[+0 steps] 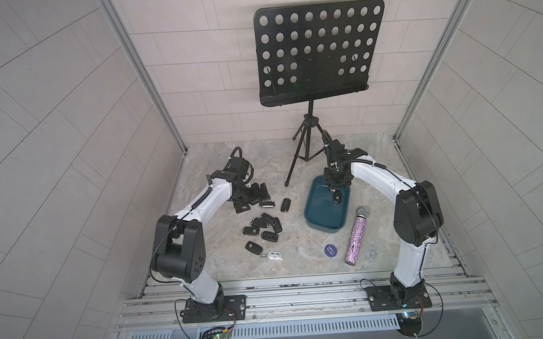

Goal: Place the car key into the storage box
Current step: Place the car key in the storage box.

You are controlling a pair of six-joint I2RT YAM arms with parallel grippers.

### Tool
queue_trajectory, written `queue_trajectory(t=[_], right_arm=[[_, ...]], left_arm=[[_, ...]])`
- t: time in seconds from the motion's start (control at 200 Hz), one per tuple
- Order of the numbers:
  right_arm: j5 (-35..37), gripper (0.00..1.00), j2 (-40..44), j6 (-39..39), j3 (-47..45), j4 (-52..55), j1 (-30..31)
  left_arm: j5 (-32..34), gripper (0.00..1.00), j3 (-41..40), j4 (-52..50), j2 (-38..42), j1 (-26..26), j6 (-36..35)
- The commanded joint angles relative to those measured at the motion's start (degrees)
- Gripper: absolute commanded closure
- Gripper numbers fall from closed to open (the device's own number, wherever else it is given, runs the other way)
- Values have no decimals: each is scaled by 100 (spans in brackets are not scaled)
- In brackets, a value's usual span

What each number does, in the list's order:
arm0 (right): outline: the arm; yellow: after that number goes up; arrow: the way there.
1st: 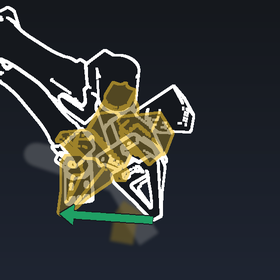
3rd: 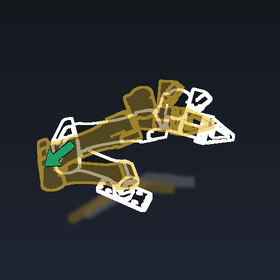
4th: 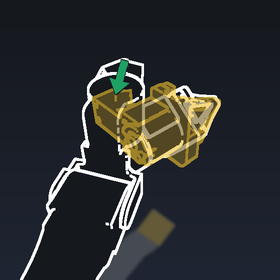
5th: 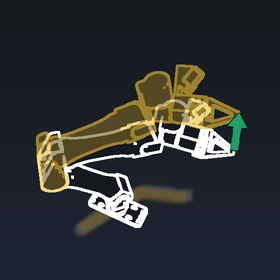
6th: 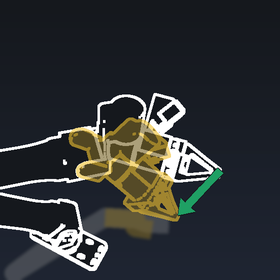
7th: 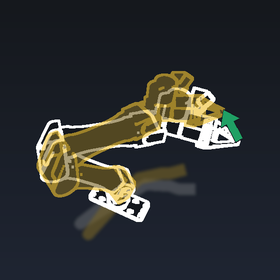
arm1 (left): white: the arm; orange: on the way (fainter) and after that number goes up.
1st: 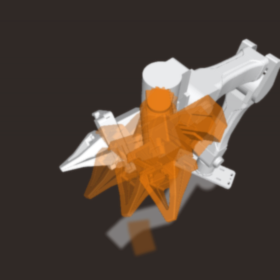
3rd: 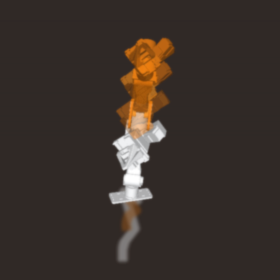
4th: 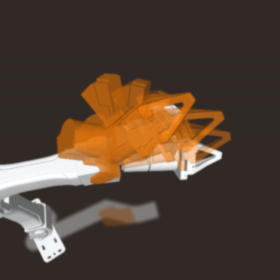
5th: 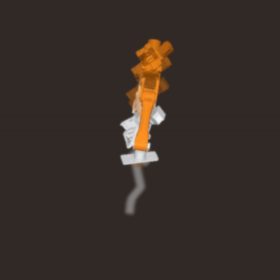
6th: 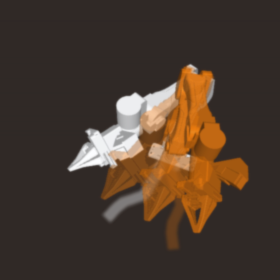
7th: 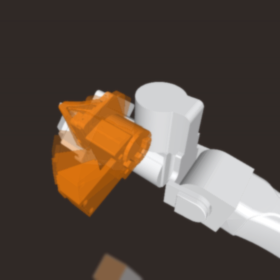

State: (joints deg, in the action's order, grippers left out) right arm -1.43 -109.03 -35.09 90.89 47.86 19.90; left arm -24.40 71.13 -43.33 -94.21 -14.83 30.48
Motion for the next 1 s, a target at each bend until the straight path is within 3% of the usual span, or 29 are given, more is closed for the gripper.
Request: queue_trajectory(t=[0.0, 0.685, 0.996], right_arm=[[157, 79, -301, -275, 204, 96, -25], [151, 76, -1199, -815, 238, -31, -28], [229, 55, -1041, -811, 245, 61, -21]], left_arm=[[203, 0, 129, -161, -11, 6, -118], [533, 0, 192, -480, 139, 9, -569], [568, 0, 133, -462, 236, 13, -577]])
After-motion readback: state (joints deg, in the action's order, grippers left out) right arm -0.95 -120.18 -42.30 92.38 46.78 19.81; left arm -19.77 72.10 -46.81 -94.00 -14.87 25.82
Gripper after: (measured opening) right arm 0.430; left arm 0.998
